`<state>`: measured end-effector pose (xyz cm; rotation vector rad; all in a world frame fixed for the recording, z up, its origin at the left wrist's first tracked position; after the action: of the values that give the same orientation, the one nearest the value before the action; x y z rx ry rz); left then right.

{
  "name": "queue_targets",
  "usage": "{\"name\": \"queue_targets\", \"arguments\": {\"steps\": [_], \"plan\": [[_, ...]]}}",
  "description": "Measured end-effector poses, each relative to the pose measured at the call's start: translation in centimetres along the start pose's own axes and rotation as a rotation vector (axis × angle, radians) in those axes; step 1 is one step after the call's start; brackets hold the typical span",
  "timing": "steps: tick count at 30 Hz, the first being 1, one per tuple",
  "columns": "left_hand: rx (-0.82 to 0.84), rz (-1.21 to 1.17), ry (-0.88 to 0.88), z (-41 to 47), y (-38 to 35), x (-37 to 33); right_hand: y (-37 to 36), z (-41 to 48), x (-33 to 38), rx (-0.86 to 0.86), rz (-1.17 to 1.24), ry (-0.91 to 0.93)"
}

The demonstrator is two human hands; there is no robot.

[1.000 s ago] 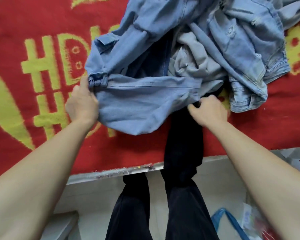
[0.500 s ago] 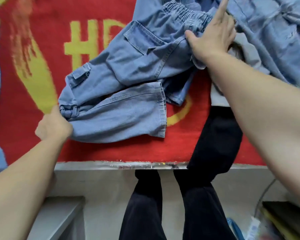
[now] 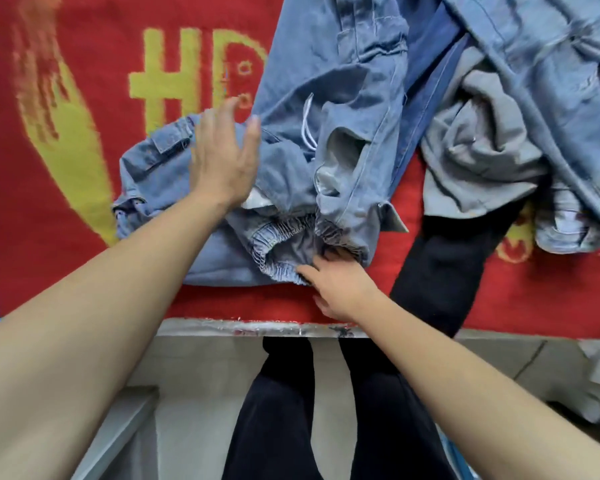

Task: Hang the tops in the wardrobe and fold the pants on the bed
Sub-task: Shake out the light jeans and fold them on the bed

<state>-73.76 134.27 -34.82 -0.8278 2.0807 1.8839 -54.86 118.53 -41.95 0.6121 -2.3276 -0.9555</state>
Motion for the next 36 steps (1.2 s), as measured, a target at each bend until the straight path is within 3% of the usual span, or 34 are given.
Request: {"name": "queue_targets", "arguments": {"steps": [3, 7, 10, 12, 15, 16, 18, 20, 23, 26, 28, 30, 36], "plan": [[0.086, 0.182, -0.088, -1.2, -2.6, -1.6, 1.1, -1.2, -1.6, -0.155, 0.174, -0.102], [-0.017, 0.389, -0.259, -6.5, -2.9, -1.6, 5.0, -3.3, -4.4, -0.553, 0.365, -0.245], [0.159, 0.457, -0.248, -11.0, -4.5, 1.0, 7.1, -5.2, -7.6, -0.831, 0.324, -0.422], [0.232, 0.506, -0.159, -13.2, -5.3, 2.9, 7.2, -6.1, -10.1, -0.830, 0.214, -0.615], [0.083, 0.449, -0.062, -14.5, -4.9, 2.8, 5.0, -6.6, -13.8, -0.455, 0.071, -0.837], [0.046, 0.432, -0.071, -14.5, -4.8, 2.3, 3.9, -6.5, -14.5, -0.330, 0.086, -0.824], [0.016, 0.421, -0.176, -14.8, -5.0, 1.0, 2.8, -6.6, -15.3, -0.241, 0.210, -0.742], [0.015, 0.455, -0.313, -15.4, -4.8, 0.2, 3.8, -7.1, -15.5, -0.331, 0.259, -0.685], [0.055, 0.489, -0.369, -16.5, -2.7, 0.2, 7.9, -8.2, -12.6, -0.580, 0.030, -0.404], [0.078, 0.483, -0.345, -17.2, 1.4, 0.3, 10.2, -10.0, -8.5, -0.547, -0.016, -0.073], [0.061, 0.479, -0.323, -16.7, 6.0, 0.1, 12.8, -11.7, -7.2, -0.461, 0.027, -0.087], [0.033, 0.476, -0.287, -15.3, 11.9, -0.4, 17.7, -14.1, -7.0, -0.490, 0.056, -0.184], [-0.293, 0.474, -0.120, -7.6, 35.9, -8.5, 41.6, -22.8, -4.4, -0.905, -0.023, -0.328]]}}
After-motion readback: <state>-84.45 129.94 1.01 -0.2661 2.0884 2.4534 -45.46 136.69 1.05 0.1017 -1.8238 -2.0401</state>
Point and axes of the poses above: each hand's wrist, its own z-axis towards the middle knuckle, its own y-axis out of the back of the hand, x = y × z, the point moved 7 cm from there along z, towards the middle knuckle, and after that the axes turned 1 degree about -y, right-handed, at the moved point
